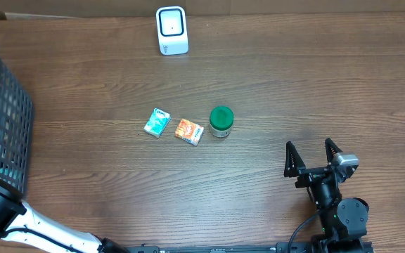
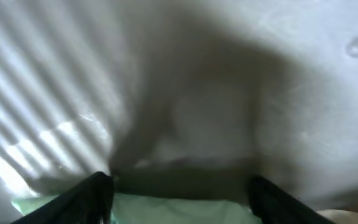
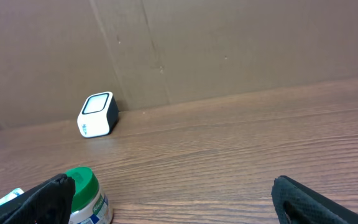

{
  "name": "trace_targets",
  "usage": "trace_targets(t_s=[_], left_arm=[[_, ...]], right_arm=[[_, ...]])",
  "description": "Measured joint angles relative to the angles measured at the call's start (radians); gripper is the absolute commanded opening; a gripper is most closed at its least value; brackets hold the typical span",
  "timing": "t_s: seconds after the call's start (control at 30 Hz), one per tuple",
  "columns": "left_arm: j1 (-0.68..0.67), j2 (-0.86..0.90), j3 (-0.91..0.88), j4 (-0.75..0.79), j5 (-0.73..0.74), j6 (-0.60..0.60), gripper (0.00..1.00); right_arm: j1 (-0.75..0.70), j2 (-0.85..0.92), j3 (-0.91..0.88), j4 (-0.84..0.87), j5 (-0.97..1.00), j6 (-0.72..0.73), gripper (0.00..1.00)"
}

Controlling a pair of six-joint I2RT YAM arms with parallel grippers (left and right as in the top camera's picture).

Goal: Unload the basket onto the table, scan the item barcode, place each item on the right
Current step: 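Move the left gripper into the basket and grasp the teal wipes packet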

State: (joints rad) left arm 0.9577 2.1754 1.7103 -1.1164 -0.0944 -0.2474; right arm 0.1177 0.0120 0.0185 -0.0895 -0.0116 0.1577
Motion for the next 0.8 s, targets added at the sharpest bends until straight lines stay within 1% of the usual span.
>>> trace_targets(t_s=[0.03,0.1,0.17,0.37,0.47,0.53,0.67,0.8], left_arm=[[0.000,-0.006,-0.010,0.008,0.001,0.004,0.51],[-0.002,-0.011,-0.022,0.015,0.011,0.012,0.34],[-0.002,-0.013,-0.028,0.017,0.016,0.018,0.04],[-0.008,-0.014,-0.029,0.002,0.016,0.019,0.04],[-0.008,-0.010,-0.013,-0.039,0.016,0.019,0.04],[-0.008,0.003,0.020,-0.094,0.015,0.019,0.04],[-0.007,0.025,0.146,-0.213,0.007,0.012,0.04],[-0.007,0.025,0.351,-0.326,0.002,0.002,0.04]], right_arm=[[0.000,0.000,0.000,0.000,0.000,0.000,1.00],[0.000,0.000,0.000,0.000,0.000,0.000,1.00],[0.000,0.000,0.000,0.000,0.000,0.000,1.00],[0.000,0.000,0.000,0.000,0.000,-0.001,1.00],[0.000,0.000,0.000,0.000,0.000,0.000,1.00],[0.000,0.000,0.000,0.000,0.000,0.000,1.00],[0.000,0.000,0.000,-0.001,0.000,0.000,1.00],[0.000,0.000,0.000,0.000,0.000,-0.001,1.00]])
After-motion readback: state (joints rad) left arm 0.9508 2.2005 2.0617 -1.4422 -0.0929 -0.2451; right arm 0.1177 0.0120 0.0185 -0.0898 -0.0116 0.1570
